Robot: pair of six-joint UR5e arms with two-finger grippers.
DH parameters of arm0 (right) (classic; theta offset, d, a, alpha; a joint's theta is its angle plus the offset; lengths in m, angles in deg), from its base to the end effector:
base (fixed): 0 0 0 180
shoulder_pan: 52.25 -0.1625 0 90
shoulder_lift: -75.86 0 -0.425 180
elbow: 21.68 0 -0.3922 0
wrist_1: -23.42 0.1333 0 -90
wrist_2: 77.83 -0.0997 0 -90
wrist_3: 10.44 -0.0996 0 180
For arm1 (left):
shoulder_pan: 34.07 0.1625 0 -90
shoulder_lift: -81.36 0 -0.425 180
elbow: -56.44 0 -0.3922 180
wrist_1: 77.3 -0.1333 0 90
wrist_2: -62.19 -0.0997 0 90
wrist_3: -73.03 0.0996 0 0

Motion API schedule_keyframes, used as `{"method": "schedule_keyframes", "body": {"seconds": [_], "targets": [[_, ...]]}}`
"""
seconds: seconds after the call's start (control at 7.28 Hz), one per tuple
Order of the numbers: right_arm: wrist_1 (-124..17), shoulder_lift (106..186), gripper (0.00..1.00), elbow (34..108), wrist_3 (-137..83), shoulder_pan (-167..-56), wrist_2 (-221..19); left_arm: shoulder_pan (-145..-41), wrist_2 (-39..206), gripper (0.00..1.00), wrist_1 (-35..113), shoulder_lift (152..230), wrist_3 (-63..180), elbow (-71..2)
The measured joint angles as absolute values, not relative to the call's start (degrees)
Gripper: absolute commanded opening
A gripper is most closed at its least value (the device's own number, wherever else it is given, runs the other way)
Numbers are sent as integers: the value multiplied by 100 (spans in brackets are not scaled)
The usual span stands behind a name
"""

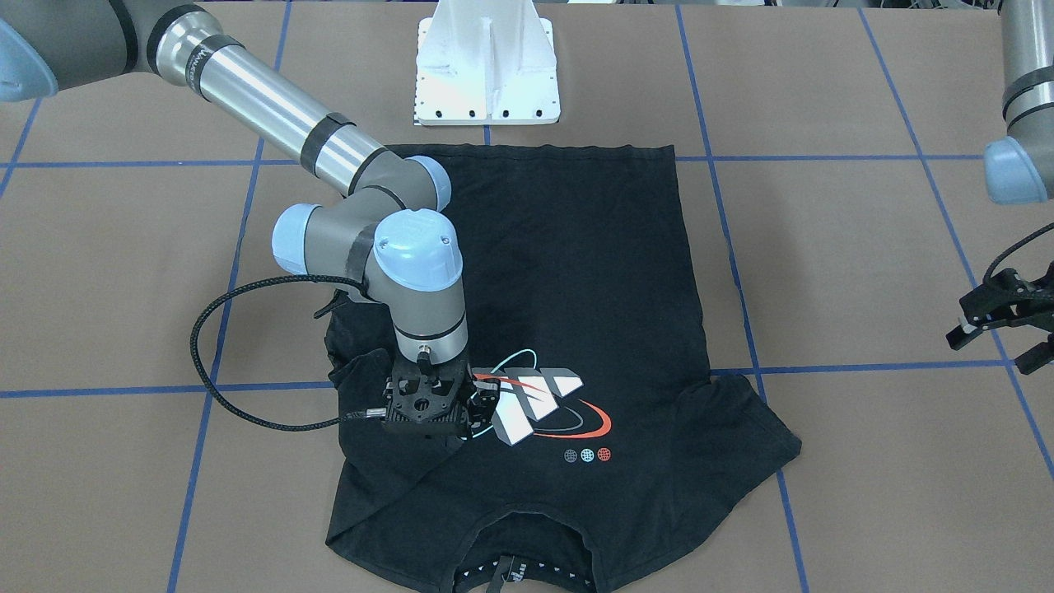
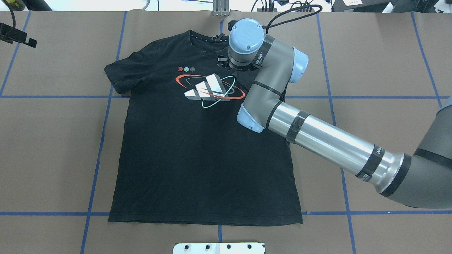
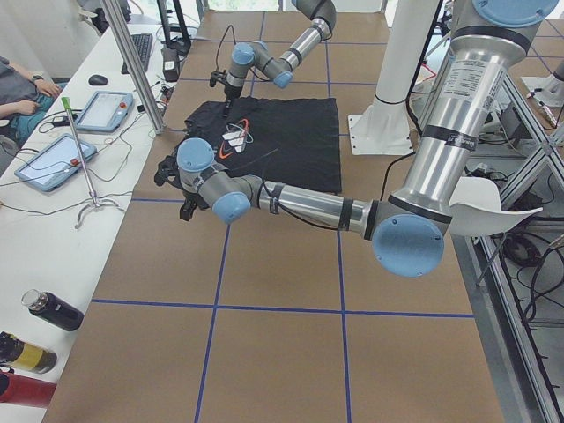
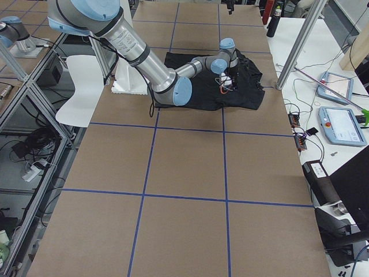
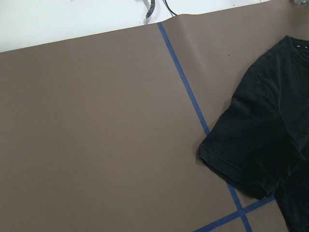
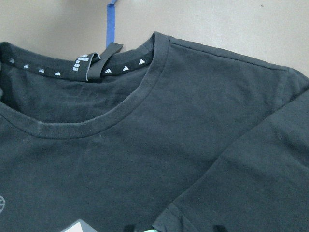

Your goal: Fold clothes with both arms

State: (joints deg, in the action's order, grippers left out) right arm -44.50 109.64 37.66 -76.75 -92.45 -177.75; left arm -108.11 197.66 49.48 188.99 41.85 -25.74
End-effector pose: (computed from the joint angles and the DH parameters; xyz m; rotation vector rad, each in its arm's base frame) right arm -0.5718 -0.6352 0.2220 0.3009 -0.7912 0.1988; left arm 0.1146 -0.6271 0.4763 0.4038 0.9890 0.0825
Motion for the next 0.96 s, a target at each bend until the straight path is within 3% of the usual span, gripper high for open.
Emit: {"method": "schedule_keyframes", "body": {"seconds": [0.27, 0.55, 0.96], "targets": [[-5614, 11208, 100, 4637, -6808, -9575, -18227, -10204, 18973, 100, 4987, 19033, 3038, -2550], [-6091, 11959, 100, 5659, -6024, -10087, -18859, -9775, 18414, 100, 5390, 19150, 2085, -2216], [-6125, 12562, 100, 6146, -5442, -10479, -19241, -9095, 17457, 100, 6376, 19644, 1039, -1156]]}}
